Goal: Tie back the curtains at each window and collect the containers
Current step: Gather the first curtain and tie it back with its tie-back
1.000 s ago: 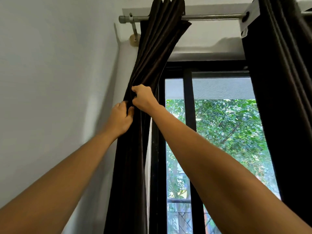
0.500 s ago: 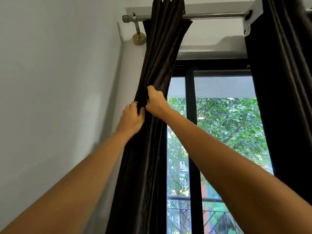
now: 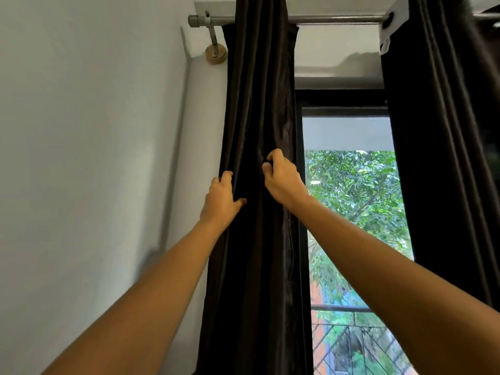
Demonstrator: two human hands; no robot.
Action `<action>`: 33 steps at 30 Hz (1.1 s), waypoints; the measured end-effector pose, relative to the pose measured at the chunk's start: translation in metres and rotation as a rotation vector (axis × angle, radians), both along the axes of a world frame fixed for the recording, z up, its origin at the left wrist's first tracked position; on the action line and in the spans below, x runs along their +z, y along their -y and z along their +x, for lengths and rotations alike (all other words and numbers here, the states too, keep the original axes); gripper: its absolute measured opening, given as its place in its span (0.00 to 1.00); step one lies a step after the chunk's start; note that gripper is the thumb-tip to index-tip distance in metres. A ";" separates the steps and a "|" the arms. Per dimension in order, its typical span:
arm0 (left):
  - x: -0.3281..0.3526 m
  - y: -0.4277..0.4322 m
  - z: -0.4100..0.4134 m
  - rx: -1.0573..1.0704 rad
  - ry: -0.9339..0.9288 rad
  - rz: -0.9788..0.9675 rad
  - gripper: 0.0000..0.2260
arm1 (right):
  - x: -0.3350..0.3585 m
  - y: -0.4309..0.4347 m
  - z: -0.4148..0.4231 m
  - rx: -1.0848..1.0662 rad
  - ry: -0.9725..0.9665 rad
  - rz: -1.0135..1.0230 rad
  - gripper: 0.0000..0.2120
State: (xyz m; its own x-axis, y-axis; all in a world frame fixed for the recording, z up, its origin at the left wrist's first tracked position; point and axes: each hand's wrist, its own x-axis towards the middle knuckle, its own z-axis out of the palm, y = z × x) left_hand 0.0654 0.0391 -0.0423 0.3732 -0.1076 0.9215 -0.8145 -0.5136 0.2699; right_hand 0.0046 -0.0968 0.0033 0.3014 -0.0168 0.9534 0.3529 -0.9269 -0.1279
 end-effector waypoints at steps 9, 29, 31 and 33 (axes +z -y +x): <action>-0.020 0.012 0.005 -0.072 -0.050 -0.043 0.08 | -0.039 0.018 0.007 -0.243 -0.146 0.070 0.25; -0.075 0.015 -0.008 -0.107 0.011 0.004 0.04 | -0.154 -0.011 0.015 -0.142 -0.160 0.321 0.06; -0.086 0.018 -0.006 -0.122 -0.017 0.030 0.02 | -0.164 -0.012 0.013 -0.147 -0.190 0.332 0.05; -0.099 0.021 -0.004 -0.139 -0.057 0.071 0.02 | -0.171 -0.015 0.011 -0.163 -0.220 0.342 0.05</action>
